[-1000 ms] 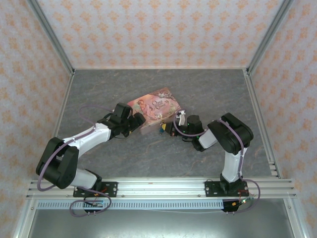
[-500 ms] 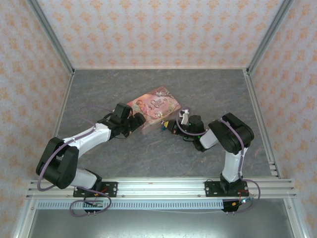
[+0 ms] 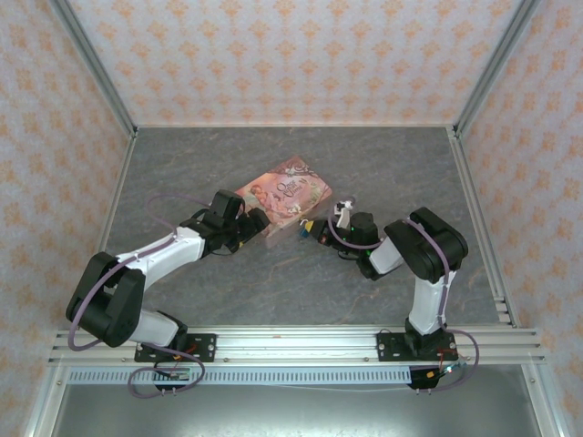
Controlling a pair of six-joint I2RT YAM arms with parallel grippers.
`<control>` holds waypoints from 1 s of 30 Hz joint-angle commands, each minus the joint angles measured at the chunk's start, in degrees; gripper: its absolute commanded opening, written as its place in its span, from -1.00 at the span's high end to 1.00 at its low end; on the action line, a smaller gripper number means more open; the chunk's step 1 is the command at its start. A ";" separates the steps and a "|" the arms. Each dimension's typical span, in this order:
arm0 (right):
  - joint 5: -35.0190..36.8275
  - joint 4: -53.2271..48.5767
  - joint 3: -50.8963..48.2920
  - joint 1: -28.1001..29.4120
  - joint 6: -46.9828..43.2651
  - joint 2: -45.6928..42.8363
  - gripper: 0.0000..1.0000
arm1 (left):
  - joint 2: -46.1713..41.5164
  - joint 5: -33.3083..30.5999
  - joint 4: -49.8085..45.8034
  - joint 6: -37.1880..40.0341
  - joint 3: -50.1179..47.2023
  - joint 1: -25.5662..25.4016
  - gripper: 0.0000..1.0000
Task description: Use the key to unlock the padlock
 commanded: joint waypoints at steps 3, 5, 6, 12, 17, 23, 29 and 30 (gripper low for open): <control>3.13 5.91 0.72 -1.20 1.53 -1.92 1.00 | -0.29 -1.66 -3.82 -0.40 -2.57 -0.21 -0.65; 2.76 5.21 1.21 -1.19 1.45 -1.58 1.00 | -0.11 -1.27 -2.69 -1.13 -3.13 -0.33 -0.65; 2.60 4.72 1.55 -1.20 1.29 -1.36 1.00 | -0.11 -1.06 -2.21 -1.36 -3.40 -0.31 -0.65; 3.34 7.22 1.60 -1.17 3.27 1.24 1.00 | -0.19 -0.77 -1.80 -1.73 -3.50 -0.73 -0.65; 5.01 9.89 1.70 -1.20 6.23 2.54 1.00 | 0.16 -1.08 -1.91 -2.00 -3.59 -1.63 -0.65; 7.32 10.22 2.02 -1.20 7.85 2.72 1.00 | 0.77 -1.35 -1.71 -2.17 -3.83 -2.09 -0.66; 8.81 9.88 1.86 -1.20 7.89 2.88 1.00 | -0.14 -1.81 -2.32 -2.17 -3.86 -2.10 -0.66; 8.90 9.66 1.58 -1.29 7.58 2.64 1.00 | -0.56 -2.04 -2.64 -2.25 -3.73 -2.11 -0.66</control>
